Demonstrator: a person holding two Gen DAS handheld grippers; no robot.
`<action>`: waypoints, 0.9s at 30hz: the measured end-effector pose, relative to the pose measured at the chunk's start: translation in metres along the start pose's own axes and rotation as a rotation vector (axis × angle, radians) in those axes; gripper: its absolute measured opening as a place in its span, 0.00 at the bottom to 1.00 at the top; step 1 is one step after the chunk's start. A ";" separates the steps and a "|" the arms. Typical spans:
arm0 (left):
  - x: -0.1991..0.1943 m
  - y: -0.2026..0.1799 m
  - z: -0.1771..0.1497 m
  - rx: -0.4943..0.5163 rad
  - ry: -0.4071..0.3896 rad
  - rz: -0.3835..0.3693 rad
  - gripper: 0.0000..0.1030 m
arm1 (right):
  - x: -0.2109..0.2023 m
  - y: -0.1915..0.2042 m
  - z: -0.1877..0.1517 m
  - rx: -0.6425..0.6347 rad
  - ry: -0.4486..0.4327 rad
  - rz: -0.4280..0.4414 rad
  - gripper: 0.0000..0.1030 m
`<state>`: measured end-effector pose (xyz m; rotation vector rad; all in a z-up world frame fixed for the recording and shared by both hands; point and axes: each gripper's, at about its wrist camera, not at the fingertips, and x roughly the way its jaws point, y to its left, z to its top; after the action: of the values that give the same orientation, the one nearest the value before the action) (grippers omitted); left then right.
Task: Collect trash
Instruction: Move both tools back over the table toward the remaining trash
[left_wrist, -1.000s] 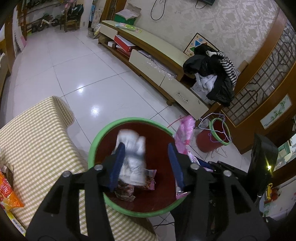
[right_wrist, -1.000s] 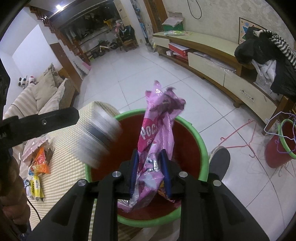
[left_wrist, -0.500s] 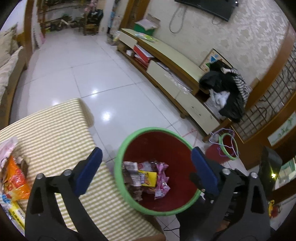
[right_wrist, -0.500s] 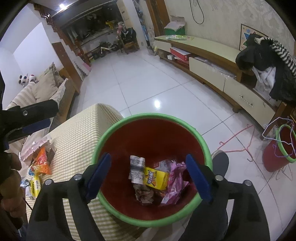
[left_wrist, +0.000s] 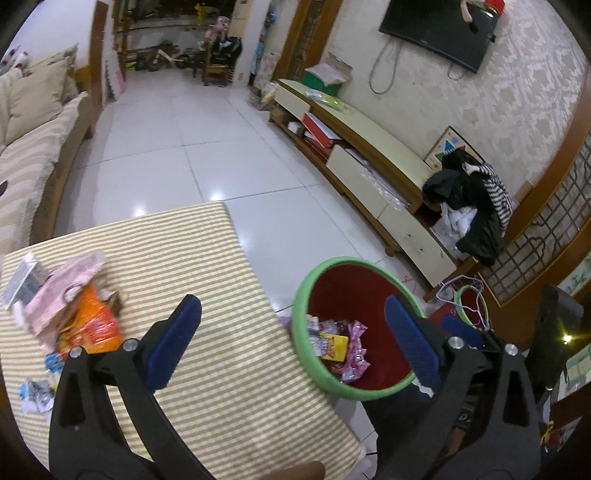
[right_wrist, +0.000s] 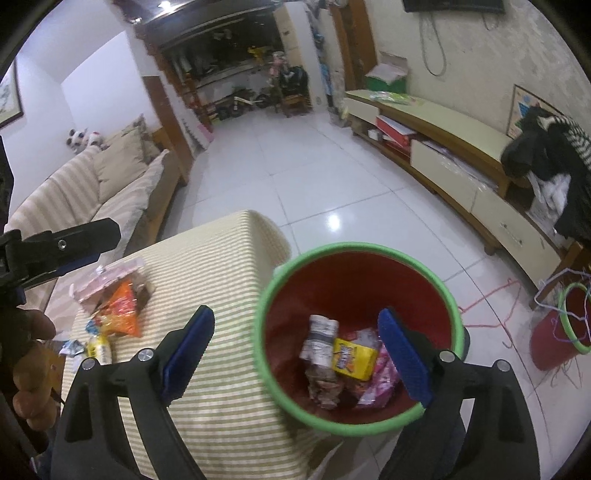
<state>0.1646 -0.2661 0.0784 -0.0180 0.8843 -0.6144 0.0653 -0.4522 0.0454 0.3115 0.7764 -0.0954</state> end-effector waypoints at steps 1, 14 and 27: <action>-0.005 0.004 -0.001 -0.006 -0.005 0.007 0.95 | -0.002 0.007 0.000 -0.011 -0.003 0.008 0.85; -0.091 0.100 -0.041 -0.147 -0.070 0.171 0.95 | -0.011 0.098 -0.006 -0.161 -0.006 0.111 0.85; -0.154 0.184 -0.090 -0.287 -0.106 0.269 0.95 | -0.010 0.203 -0.031 -0.331 0.025 0.209 0.85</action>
<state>0.1171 -0.0142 0.0834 -0.1859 0.8484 -0.2308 0.0775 -0.2499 0.0811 0.0780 0.7666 0.2329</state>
